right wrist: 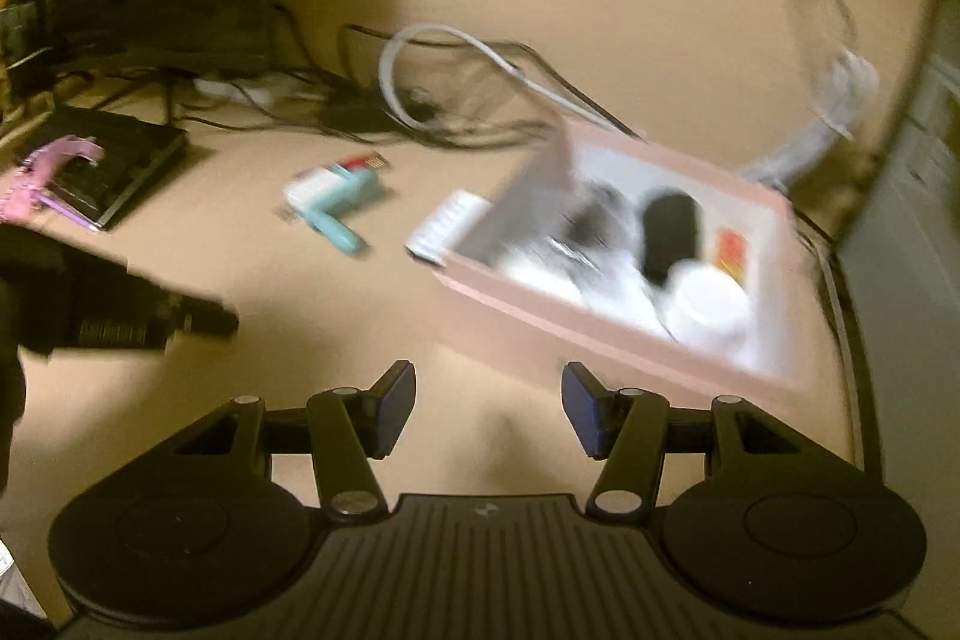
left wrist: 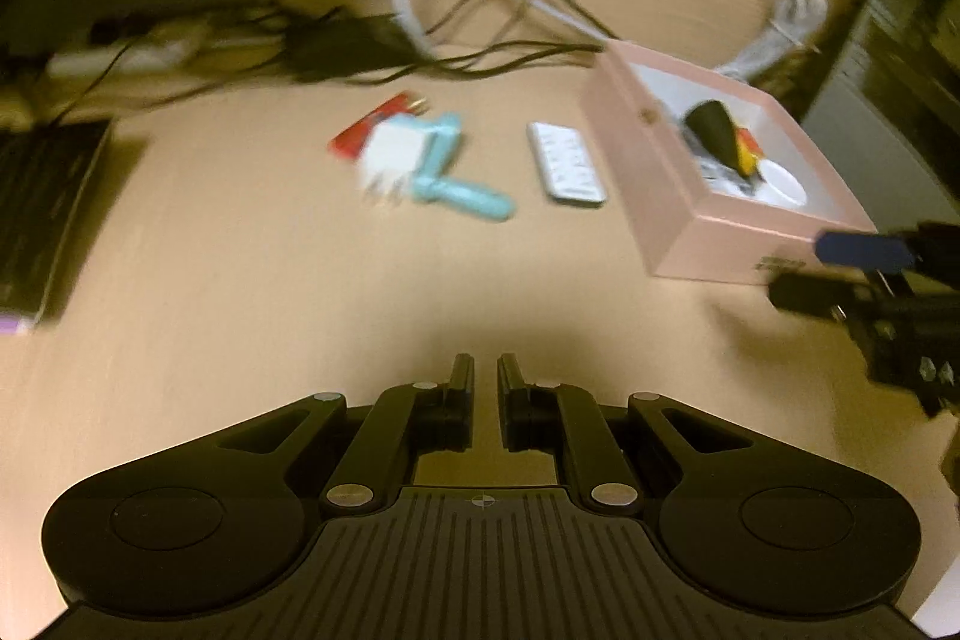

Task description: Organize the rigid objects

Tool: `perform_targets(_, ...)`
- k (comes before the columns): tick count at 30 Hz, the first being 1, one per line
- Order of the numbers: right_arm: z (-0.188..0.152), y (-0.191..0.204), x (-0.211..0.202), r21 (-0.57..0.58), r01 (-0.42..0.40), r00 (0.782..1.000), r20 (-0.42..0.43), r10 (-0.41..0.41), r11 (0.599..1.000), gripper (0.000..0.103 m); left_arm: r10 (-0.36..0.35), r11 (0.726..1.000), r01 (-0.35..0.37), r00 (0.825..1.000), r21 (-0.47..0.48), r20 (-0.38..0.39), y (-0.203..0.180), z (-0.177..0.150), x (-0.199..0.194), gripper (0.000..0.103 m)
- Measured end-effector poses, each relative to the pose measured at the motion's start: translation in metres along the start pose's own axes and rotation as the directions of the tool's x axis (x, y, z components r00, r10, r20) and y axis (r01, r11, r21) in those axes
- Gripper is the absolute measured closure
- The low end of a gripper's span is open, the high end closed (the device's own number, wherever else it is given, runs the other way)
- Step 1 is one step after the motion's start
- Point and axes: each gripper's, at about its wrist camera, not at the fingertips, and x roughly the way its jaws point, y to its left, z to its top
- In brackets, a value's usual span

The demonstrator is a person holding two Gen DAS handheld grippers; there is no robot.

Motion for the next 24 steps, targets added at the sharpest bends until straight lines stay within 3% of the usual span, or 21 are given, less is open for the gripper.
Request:
perform_targets(8,0.058,0.068,0.053,-0.120,-0.161,0.985,0.044,0.167,0.980,0.048,0.045,0.990,-0.038,0.998,-0.138,0.047,0.040,-0.016,-0.028,0.086)
perform_targets(10,0.073,0.085,0.076,-0.157,-0.179,0.981,0.047,0.189,0.971,0.036,0.055,0.987,-0.046,0.997,-0.157,0.053,0.047,-0.020,-0.036,0.086)
perform_targets(12,0.088,0.094,0.102,-0.178,-0.162,0.984,0.042,0.172,0.971,0.034,0.066,0.982,-0.055,0.996,-0.180,0.057,0.053,-0.025,-0.043,0.086)
perform_targets(14,0.104,0.095,0.128,-0.142,-0.147,0.988,0.025,0.152,0.979,0.034,0.073,0.977,-0.061,0.996,-0.205,0.055,0.060,-0.030,-0.048,0.086)
perform_targets(17,0.126,0.086,0.164,0.006,-0.174,0.984,-0.032,0.174,0.985,0.034,0.070,0.967,-0.055,0.996,-0.249,0.051,0.068,-0.037,-0.052,0.086)
perform_targets(21,0.122,0.093,0.194,-0.020,-0.137,0.987,-0.087,0.134,0.990,0.033,0.067,0.963,-0.049,0.996,-0.264,0.062,0.074,-0.034,-0.052,0.086)
perform_targets(24,0.108,0.094,0.190,-0.049,-0.183,0.981,-0.081,0.178,0.982,0.035,0.048,0.965,-0.021,0.994,-0.262,0.098,0.075,-0.030,-0.047,0.086)
